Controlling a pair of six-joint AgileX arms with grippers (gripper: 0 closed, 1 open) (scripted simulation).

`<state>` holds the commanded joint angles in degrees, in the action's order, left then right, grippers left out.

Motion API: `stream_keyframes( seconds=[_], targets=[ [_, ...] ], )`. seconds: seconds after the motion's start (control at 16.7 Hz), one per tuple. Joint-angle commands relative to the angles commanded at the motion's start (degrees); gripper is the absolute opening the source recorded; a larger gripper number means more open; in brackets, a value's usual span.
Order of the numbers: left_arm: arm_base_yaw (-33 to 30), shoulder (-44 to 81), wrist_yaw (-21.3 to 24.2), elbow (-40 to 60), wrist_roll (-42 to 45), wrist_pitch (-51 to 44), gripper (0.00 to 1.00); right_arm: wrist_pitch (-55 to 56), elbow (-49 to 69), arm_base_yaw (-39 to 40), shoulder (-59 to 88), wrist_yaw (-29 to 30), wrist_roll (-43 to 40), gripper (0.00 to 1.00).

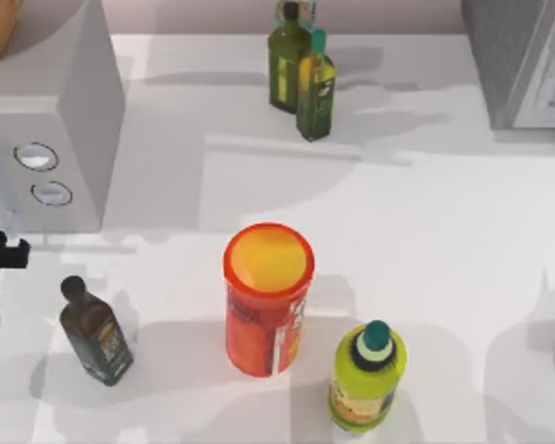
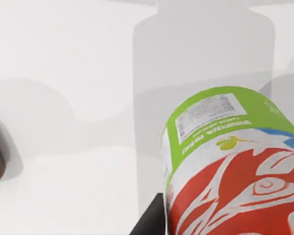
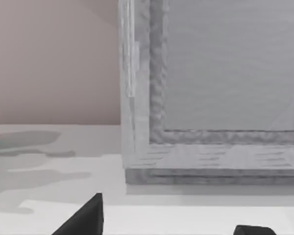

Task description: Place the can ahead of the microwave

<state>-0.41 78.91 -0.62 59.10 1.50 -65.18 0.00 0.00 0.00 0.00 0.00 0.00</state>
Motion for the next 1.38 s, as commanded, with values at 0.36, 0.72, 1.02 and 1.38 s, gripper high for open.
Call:
stream_keyframes(
  seconds=[0.36,0.72,1.02,1.38],
  targets=[
    [2.03,-0.73,0.58,-6.17,1.08,0.53,0.00,0.00,0.00,0.00,0.00,0.00,0.00,1.00],
    [1.90,-0.45,0.53,-6.79,1.13,1.32,0.00,0.00,0.00,0.00,0.00,0.00,0.00,1.00],
    [2.06,-0.31,0.58,-7.69,1.12,2.48,0.00,0.00,0.00,0.00,0.00,0.00,0.00,1.00],
    [2.06,-0.31,0.58,-7.69,1.12,2.48,0.38,0.00,0.00,0.00,0.00,0.00,0.00,1.00]
  ],
)
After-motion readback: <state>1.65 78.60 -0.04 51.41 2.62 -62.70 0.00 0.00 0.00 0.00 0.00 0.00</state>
